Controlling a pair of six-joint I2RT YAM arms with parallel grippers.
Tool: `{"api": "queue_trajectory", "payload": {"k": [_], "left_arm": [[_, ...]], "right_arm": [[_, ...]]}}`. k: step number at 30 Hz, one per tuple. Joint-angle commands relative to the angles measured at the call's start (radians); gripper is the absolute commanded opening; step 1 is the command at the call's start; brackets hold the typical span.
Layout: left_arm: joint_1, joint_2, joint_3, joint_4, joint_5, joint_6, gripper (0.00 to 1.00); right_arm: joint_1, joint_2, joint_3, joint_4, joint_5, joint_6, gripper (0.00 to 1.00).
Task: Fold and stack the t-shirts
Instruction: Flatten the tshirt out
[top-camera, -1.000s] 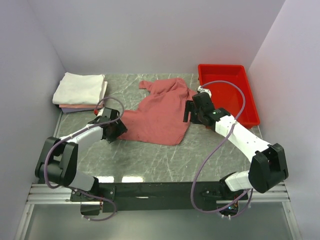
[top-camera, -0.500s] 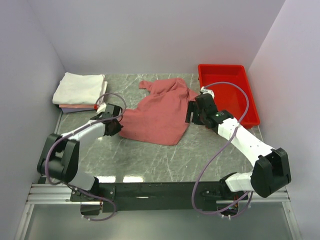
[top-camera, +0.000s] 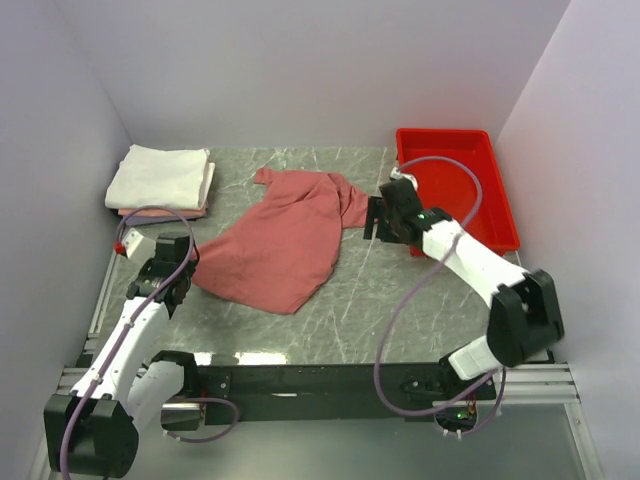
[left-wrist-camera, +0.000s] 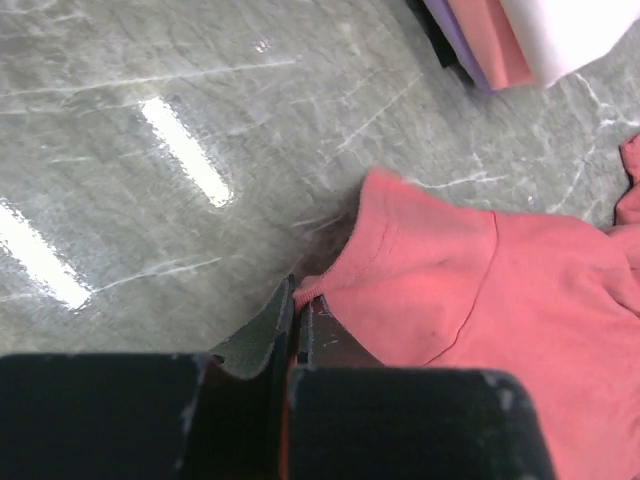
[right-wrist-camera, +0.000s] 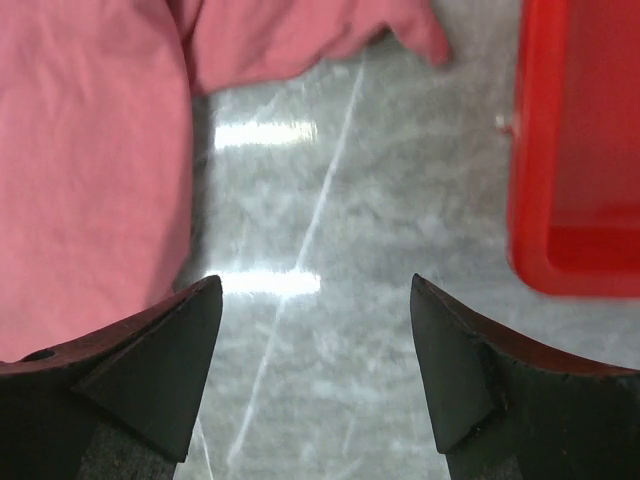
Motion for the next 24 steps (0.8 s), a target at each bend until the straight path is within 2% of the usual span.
{"api": "queue_trajectory", "payload": {"k": [1, 8, 14, 21, 24], "left_arm": [[0.010, -0.013, 0.012, -0.027, -0.053, -0.045, 0.01], [0.013, -0.010, 0.009, 0.013, -0.013, -0.024, 0.01], [0.015, -0.019, 0.006, 0.044, -0.012, -0.013, 0.01], [0.018, -0.034, -0.010, 0.068, -0.013, -0.015, 0.01], [0.018, -0.027, -0.001, 0.065, -0.022, -0.015, 0.01]], "right_arm": [[-0.004, 0.132, 0.142, 0.023, 0.016, -0.009, 0.82], [-0.007, 0.465, 0.462, -0.026, 0.056, -0.074, 0.81], [-0.007, 0.720, 0.891, -0.043, -0.038, -0.169, 0.79], [-0.012, 0.946, 1.172, -0.010, -0.082, -0.261, 0.79], [-0.012, 1.009, 1.232, -0.014, -0.089, -0.284, 0.79]]}}
